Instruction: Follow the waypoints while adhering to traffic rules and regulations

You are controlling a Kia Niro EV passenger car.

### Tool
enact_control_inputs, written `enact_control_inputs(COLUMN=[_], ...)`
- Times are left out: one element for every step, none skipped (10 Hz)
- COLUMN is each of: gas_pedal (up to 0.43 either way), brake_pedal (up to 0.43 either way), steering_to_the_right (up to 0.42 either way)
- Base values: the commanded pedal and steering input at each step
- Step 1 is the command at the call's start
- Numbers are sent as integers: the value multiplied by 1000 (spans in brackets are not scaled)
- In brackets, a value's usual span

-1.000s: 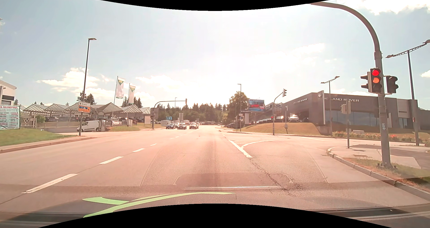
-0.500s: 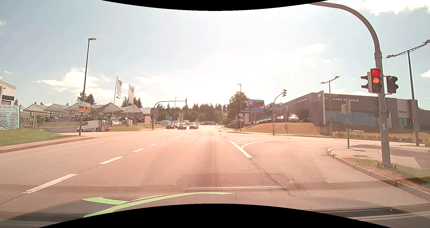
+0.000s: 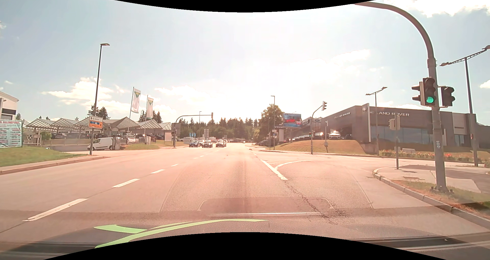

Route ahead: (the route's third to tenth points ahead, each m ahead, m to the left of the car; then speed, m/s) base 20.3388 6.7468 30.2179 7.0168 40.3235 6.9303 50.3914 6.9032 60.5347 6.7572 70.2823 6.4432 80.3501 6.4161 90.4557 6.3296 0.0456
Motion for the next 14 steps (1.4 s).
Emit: enact_control_inputs(gas_pedal=[118,130,169,209,260,280,287,311,319,331,339,339,339,339], brake_pedal=[0,0,0,0,0,0,0,0,0,0,0,0,0,0], steering_to_the_right=[3,3,3,3,3,3,3,3,3,3,3,3,3,2])
